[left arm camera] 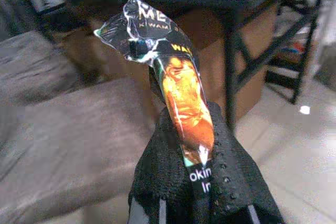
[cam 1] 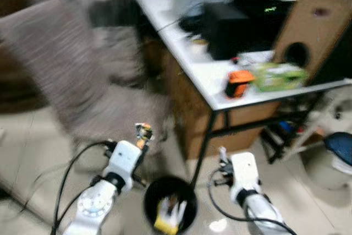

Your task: Picking trash to rubbish bin

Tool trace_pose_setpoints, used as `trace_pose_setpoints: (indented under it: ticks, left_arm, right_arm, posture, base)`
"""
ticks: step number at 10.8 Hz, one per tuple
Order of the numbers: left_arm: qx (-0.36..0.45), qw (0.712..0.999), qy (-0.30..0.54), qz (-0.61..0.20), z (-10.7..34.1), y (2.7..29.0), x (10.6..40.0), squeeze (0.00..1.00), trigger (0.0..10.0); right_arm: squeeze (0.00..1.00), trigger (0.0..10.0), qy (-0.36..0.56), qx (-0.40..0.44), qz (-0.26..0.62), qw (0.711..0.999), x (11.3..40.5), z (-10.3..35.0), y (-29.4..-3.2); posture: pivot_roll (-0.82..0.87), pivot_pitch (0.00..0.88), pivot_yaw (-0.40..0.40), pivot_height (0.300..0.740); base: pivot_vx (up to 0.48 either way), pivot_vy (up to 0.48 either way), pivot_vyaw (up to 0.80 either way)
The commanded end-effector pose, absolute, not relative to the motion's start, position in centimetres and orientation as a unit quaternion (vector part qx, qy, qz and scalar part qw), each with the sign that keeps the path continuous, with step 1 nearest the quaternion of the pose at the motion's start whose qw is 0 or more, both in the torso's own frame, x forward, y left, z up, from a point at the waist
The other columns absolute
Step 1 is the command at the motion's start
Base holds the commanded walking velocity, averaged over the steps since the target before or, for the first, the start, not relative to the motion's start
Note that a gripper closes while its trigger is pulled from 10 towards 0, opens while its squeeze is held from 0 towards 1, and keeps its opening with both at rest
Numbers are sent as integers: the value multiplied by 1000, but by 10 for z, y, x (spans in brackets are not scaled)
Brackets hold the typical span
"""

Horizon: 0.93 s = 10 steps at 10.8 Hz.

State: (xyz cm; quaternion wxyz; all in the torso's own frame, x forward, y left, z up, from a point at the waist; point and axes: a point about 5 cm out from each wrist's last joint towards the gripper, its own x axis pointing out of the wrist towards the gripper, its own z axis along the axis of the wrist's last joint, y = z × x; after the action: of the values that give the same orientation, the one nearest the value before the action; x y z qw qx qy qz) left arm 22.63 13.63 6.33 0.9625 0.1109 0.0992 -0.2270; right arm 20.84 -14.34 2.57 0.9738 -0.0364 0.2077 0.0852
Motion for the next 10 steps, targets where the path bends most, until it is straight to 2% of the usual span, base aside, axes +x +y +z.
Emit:
trace_pose_setpoints:
  ticks: [1,3,4,6,8,10]
  left_arm:
    - [117,960,95,-237,66,135,226,0,10000]
    - [112,958,99,-247,65,133,226,0,10000]
    - [105,952,111,-264,61,130,224,0,10000]
    - [163,925,147,-311,44,131,218,0,10000]
    - [185,904,172,-345,38,136,210,0,10000]
    - [187,893,174,-370,41,138,207,0,10000]
  right_arm:
    - [0,10000,206,-43,76,975,210,27,-147]
    - [0,10000,219,-46,70,972,206,23,-148]
    - [0,10000,235,-48,65,969,203,18,-149]
    - [0,10000,271,-57,68,958,200,6,-151]
    - [0,10000,295,-57,105,948,198,-7,-146]
    - [0,10000,321,-71,147,933,211,-26,-136]
  posture:
    - [-111,0,-41,740]
    - [-112,7,-40,740]
    - [-113,10,-40,740]
    - [-118,21,-32,740]
    - [-117,40,-22,740]
    - [-111,59,-13,740]
  base:
    - [368,0,0]
    - [353,0,0]
    - [0,0,0]
    - [0,0,0]
    - [0,0,0]
    - [0,0,0]
